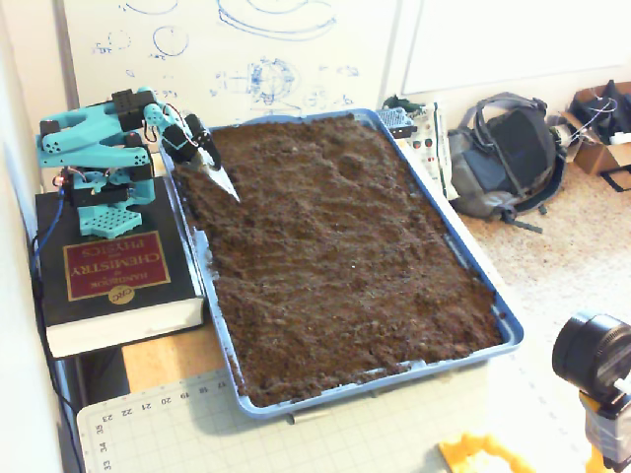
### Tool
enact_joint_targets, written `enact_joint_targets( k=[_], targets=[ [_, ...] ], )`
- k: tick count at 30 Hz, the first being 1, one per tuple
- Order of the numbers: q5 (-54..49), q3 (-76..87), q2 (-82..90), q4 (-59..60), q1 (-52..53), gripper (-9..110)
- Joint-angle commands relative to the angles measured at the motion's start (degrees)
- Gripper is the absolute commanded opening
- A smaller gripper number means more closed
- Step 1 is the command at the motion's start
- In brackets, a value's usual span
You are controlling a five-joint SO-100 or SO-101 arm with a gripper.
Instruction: Build a berm.
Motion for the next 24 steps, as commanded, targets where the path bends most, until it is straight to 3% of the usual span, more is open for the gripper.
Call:
enact_joint_targets(
  k=[1,24],
  targets=[
    [7.03,13.89,5.54,5.01,-3.52,1],
    [7.21,13.89,5.10,5.71,-3.52,1]
  ],
)
